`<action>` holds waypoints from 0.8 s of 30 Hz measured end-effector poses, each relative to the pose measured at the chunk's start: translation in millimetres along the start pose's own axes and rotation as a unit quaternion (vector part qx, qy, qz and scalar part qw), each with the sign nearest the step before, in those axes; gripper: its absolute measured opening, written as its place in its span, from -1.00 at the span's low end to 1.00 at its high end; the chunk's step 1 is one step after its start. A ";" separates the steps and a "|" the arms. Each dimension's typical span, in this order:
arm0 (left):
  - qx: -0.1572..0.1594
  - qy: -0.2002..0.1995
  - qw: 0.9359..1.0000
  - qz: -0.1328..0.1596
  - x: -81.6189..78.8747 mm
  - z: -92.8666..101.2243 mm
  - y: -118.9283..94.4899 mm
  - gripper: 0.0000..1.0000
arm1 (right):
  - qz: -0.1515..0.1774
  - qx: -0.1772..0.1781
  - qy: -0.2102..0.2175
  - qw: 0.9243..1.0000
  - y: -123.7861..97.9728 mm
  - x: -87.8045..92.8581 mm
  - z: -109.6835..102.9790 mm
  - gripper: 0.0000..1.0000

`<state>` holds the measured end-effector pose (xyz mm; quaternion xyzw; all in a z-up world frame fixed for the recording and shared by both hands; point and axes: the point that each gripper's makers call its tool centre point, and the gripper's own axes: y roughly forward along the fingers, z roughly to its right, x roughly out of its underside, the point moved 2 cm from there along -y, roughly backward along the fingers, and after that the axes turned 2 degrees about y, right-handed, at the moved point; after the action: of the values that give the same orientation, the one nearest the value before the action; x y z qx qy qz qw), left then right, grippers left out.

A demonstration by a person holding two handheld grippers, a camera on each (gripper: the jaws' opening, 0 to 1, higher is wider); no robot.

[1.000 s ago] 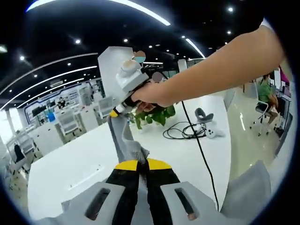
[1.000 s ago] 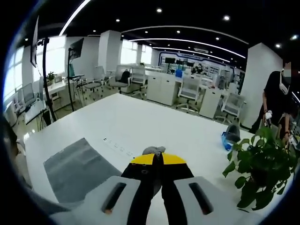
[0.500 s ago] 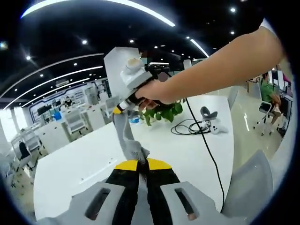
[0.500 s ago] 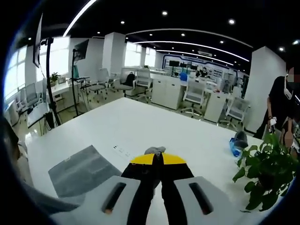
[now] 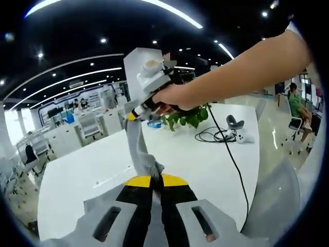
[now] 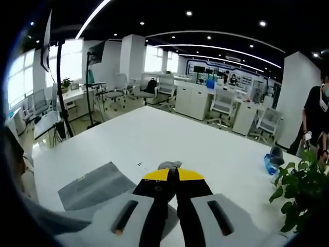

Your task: Fold the towel on the table until its edges align and the towel forms a compact rectangular stack.

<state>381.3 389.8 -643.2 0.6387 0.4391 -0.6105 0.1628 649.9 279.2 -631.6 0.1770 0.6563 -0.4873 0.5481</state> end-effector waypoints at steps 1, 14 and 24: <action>-0.002 -0.002 1.000 -0.002 3.0 -0.3 -2.7 -0.91 | -0.001 -0.002 -0.001 1.000 2.0 1.1 -3.3 -0.97; -0.025 -0.037 0.999 -0.027 52.5 -17.2 -22.3 -0.90 | -0.019 -0.032 -0.032 0.999 26.5 11.0 -52.2 -0.97; -0.036 -0.058 0.996 -0.049 87.1 -23.1 -25.1 -0.90 | -0.037 -0.052 -0.060 0.996 52.7 22.4 -86.4 -0.96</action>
<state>365.5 452.6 -710.7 0.5737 0.4812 -0.6375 0.1814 635.5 368.9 -681.6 0.0946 0.6530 -0.4821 0.5764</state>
